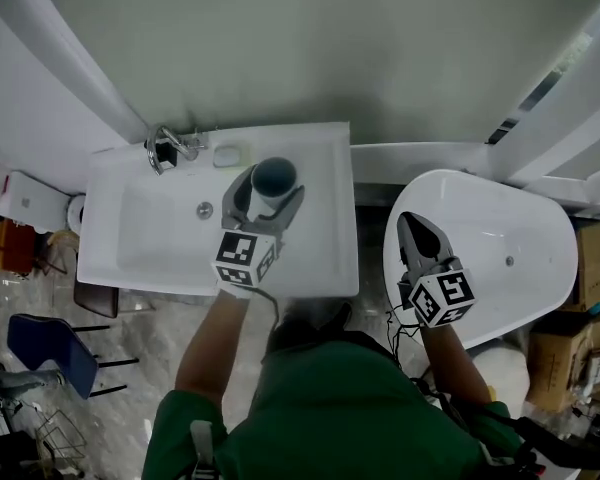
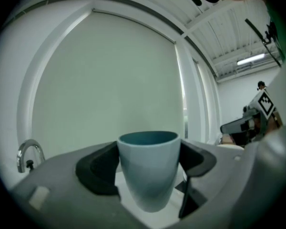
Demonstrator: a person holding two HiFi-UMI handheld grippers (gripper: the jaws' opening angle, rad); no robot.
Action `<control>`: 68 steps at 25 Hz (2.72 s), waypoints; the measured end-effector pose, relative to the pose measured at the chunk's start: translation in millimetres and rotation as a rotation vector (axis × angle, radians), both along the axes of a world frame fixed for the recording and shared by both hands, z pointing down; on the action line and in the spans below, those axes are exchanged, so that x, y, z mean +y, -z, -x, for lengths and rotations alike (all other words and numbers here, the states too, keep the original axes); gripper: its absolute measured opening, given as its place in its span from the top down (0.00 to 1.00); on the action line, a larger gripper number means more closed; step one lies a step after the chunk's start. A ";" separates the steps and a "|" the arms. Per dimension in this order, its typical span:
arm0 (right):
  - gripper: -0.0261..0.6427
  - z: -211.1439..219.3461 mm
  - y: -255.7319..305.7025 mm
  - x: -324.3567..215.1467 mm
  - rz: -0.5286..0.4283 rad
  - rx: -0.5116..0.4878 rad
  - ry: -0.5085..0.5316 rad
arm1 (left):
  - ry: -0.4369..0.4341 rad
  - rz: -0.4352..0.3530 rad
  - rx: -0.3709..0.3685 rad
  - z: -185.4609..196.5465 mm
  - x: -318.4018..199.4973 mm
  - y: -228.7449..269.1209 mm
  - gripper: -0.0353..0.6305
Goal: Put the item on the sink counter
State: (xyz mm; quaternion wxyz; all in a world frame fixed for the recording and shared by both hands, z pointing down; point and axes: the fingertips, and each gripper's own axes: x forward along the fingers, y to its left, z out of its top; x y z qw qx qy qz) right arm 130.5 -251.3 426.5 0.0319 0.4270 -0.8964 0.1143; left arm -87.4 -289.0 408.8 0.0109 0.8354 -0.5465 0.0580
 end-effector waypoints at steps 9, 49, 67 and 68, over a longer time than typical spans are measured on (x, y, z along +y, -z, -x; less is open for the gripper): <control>0.96 -7.6 -24.2 -37.9 0.076 0.020 -0.075 | -0.073 0.050 0.005 -9.8 -83.7 -37.1 0.38; 0.96 -0.3 -74.4 -92.6 0.195 0.089 -0.169 | -0.176 0.307 -0.119 -24.8 -191.7 -224.3 0.34; 0.96 11.9 -38.3 -85.5 0.105 0.039 -0.165 | -0.107 0.291 -0.105 22.4 -113.6 -172.2 0.33; 0.96 12.9 -33.9 -86.0 0.094 0.036 -0.166 | -0.094 0.270 -0.093 27.2 -108.0 -160.9 0.35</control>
